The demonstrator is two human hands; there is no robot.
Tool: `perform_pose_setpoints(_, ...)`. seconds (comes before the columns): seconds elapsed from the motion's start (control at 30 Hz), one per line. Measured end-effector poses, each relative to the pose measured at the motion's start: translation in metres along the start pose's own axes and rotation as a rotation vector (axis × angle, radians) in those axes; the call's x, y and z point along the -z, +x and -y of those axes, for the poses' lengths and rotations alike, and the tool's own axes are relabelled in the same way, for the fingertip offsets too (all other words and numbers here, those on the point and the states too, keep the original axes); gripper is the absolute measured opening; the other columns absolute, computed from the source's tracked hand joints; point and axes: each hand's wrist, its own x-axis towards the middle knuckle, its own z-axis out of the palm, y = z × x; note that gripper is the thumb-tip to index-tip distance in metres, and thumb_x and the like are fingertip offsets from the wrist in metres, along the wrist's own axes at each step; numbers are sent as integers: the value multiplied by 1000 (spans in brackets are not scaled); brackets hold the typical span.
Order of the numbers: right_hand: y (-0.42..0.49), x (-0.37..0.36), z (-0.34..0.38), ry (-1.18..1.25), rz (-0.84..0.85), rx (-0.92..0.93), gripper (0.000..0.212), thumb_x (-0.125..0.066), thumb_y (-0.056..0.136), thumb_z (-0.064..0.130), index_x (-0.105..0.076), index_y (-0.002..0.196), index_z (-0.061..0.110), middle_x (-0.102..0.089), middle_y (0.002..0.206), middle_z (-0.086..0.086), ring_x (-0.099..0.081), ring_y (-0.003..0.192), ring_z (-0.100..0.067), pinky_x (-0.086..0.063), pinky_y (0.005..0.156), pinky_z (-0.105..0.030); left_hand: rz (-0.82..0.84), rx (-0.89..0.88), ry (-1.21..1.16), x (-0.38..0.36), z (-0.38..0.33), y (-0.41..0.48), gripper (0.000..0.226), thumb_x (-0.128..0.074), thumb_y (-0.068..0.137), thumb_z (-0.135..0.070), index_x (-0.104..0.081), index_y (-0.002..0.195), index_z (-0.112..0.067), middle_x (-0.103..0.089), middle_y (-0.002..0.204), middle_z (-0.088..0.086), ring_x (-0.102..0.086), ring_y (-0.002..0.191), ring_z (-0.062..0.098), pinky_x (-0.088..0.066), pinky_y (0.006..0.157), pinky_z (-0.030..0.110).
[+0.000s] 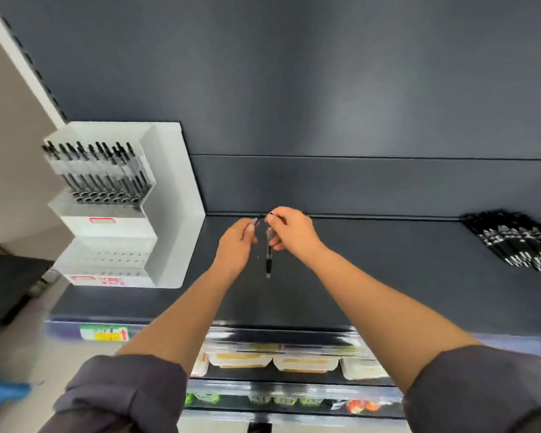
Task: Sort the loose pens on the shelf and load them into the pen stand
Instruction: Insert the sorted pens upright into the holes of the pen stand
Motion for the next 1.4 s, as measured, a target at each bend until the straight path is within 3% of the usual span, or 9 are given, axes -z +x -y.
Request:
perform_pose_setpoints(0.23, -9, -44, 78, -8, 44, 234, 14, -56, 91, 17, -66, 83, 10, -63, 62, 0, -66, 59, -19, -57, 57, -22, -225, -87, 63, 96, 4, -31, 16, -51, 94, -9, -59, 107, -5, -64, 100, 10, -56, 90, 21, -38, 75, 26)
perform_pose_setpoints(0.4, 7, -76, 136, 90, 44, 338, 8, -57, 90, 12, -63, 84, 14, -64, 71, -2, -62, 55, -10, -56, 54, -22, -437, -120, 24, 173, 14, -23, 19, -58, 90, -14, -58, 109, -11, -62, 95, 0, -55, 73, 12, -42, 62, 24)
perform_pose_setpoints(0.47, 16, -90, 157, 94, 42, 377, 9, -56, 91, 12, -62, 84, 13, -63, 74, -2, -63, 62, -13, -55, 56, -23, -504, -146, -21, 201, 17, -14, 19, -59, 90, -11, -56, 109, -11, -61, 93, -1, -56, 71, 11, -45, 57, 16)
perform_pose_setpoints(0.57, 31, -116, 186, 79, 13, 434, 11, -55, 92, 12, -64, 89, 7, -62, 79, -1, -65, 76, -22, -56, 69, -35, -550, -182, -28, 241, 26, 3, 20, -60, 89, -9, -56, 108, -9, -61, 91, -2, -58, 81, 16, -47, 73, 25)
perform_pose_setpoints(0.7, 49, -147, 203, 22, -34, 490, 12, -55, 93, 13, -66, 92, 8, -65, 82, -1, -62, 80, -25, -53, 79, -44, -551, -217, -20, 269, 42, 31, 16, -63, 87, -9, -56, 100, -15, -56, 79, -12, -55, 78, 11, -41, 72, 24)
perform_pose_setpoints(0.9, 76, -170, 206, -174, -104, 488, 11, -55, 93, 21, -65, 89, 20, -64, 78, 9, -60, 76, -14, -52, 77, -37, -428, -289, 13, 278, 64, 74, 16, -65, 86, -12, -56, 99, -16, -55, 79, -18, -55, 80, 7, -41, 69, 14)
perform_pose_setpoints(1.1, 90, -186, 203, -483, -204, 451, 16, -55, 91, 38, -65, 98, 28, -69, 86, 8, -52, 94, -16, -43, 73, -33, -305, -321, 135, 276, 81, 92, 28, -64, 87, -15, -54, 113, -16, -56, 80, -17, -52, 72, -7, -35, 61, 0)
perform_pose_setpoints(1.27, 99, -197, 204, -650, -246, 561, 15, -59, 90, 38, -69, 95, 28, -61, 99, 9, -43, 104, -18, -26, 80, -29, -232, -297, 221, 271, 93, 91, 21, -61, 89, -15, -54, 110, -15, -66, 92, -1, -62, 80, 16, -50, 72, 29)
perform_pose_setpoints(1.4, 105, -198, 197, -674, -241, 505, 15, -58, 91, 36, -71, 95, 28, -53, 104, 8, -41, 105, -19, -26, 81, -29, -237, -294, 257, 271, 97, 88, 18, -58, 91, -18, -53, 106, -11, -65, 91, 3, -61, 80, 24, -53, 71, 38)
